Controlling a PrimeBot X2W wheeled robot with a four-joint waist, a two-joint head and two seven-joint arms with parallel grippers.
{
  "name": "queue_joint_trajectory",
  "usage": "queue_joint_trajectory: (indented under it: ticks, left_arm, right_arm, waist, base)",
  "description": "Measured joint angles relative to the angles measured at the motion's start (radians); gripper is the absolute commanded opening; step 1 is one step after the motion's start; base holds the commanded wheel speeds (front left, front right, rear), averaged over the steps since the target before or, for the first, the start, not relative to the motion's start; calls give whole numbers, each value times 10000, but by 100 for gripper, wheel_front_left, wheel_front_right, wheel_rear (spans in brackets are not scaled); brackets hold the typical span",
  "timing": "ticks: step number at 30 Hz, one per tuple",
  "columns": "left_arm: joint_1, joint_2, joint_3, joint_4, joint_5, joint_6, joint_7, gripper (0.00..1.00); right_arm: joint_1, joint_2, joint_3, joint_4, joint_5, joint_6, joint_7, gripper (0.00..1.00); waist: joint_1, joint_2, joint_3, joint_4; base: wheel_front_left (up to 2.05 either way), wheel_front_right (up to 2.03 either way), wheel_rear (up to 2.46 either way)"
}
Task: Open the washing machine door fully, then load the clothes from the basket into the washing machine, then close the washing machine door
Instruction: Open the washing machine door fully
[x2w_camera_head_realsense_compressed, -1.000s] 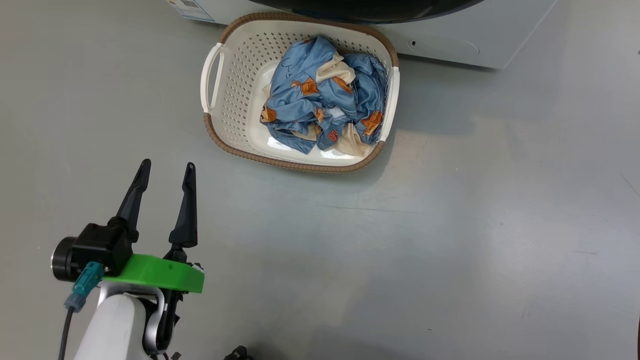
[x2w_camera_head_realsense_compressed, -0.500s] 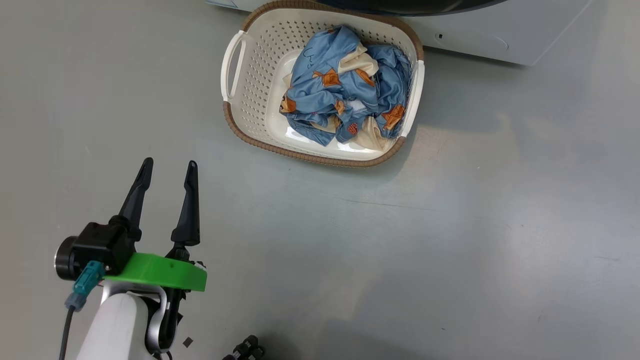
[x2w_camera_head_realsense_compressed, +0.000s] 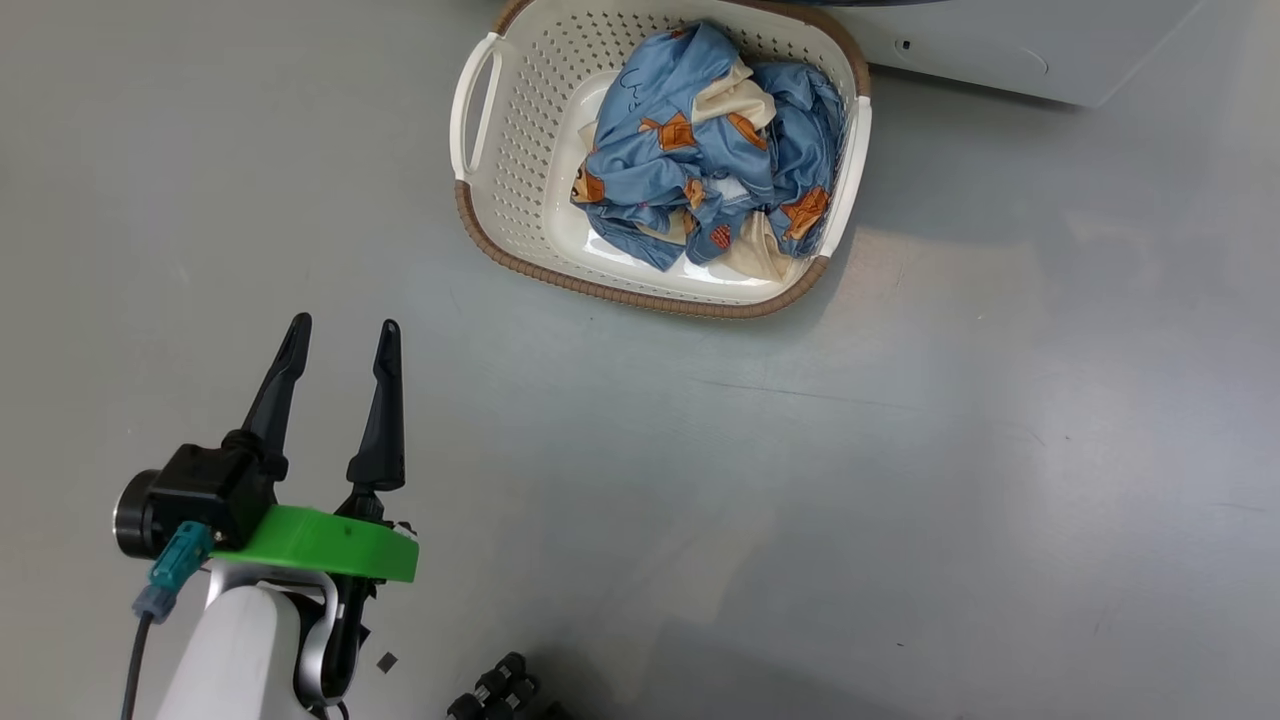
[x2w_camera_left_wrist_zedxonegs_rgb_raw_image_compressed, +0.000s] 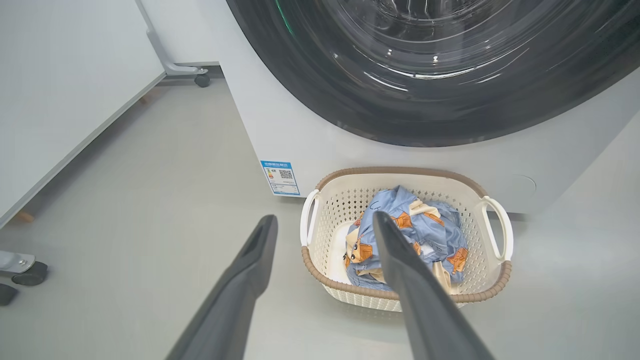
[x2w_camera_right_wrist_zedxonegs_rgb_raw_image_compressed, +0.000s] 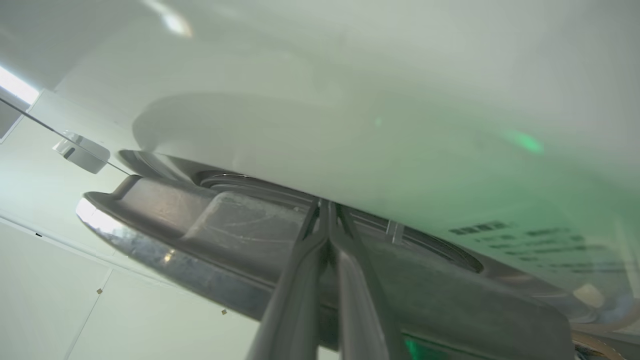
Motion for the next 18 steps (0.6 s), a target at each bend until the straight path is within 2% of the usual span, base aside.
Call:
queue_joint_trajectory:
  ticks: [18]
  left_arm:
    - [16, -4, 174, -59, 0, 0, 0, 100]
  right_arm:
    - [-205, 136, 17, 184, 608, 0, 180, 0]
  waist:
    - [0, 0, 164, -29]
  base:
    - [0, 0, 0]
